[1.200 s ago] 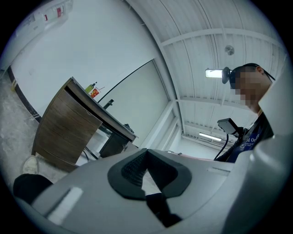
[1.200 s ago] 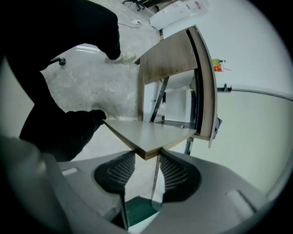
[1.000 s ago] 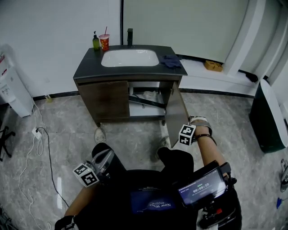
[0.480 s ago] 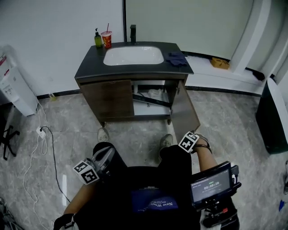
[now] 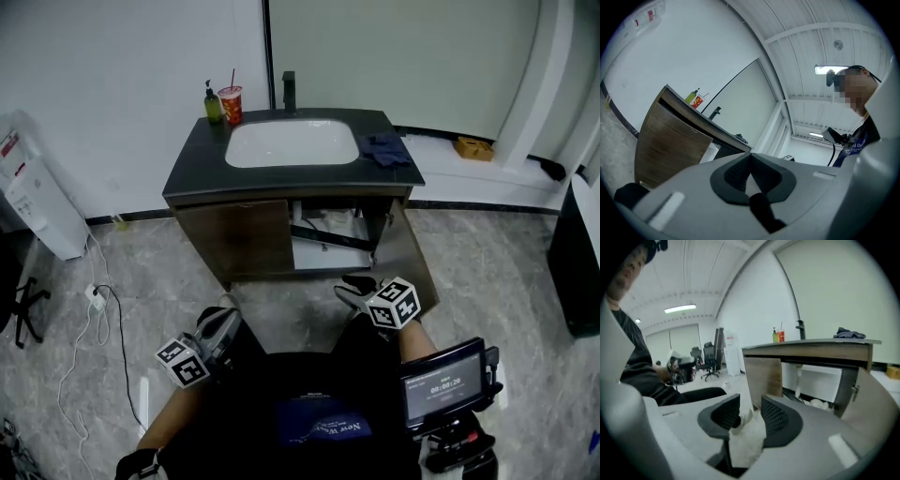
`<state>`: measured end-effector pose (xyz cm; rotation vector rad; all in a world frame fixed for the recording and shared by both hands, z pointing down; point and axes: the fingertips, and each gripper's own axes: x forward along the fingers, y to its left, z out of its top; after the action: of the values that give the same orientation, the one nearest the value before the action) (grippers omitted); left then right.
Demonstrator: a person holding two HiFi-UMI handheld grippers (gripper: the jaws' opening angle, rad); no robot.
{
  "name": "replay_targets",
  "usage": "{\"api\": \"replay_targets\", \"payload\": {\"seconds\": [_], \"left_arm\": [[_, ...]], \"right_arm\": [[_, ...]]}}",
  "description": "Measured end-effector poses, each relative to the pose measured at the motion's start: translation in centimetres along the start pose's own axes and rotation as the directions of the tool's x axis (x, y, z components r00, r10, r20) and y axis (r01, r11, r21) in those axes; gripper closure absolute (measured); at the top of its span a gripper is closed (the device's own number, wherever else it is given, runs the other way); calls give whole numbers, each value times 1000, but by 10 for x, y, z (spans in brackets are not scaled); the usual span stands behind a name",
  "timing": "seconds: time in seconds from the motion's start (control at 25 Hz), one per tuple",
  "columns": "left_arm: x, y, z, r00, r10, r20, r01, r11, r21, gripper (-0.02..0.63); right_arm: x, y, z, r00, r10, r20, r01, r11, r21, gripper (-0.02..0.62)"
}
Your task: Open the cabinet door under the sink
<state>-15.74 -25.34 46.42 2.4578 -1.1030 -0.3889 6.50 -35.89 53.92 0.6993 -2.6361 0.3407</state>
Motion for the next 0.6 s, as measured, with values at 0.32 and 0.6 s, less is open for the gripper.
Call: {"api": "replay_targets", "payload": {"seconds": [0.32, 0.6], "left_arm": [[39, 64, 39, 1000, 20, 22, -21, 1000, 7, 600], [66, 99, 52, 1000, 9, 5, -9, 1000, 5, 600]], "right_arm": [[55, -4, 70, 974, 115, 195, -121, 993, 17, 512], [84, -29, 98, 948, 98, 303, -138, 984, 116, 594]]}}
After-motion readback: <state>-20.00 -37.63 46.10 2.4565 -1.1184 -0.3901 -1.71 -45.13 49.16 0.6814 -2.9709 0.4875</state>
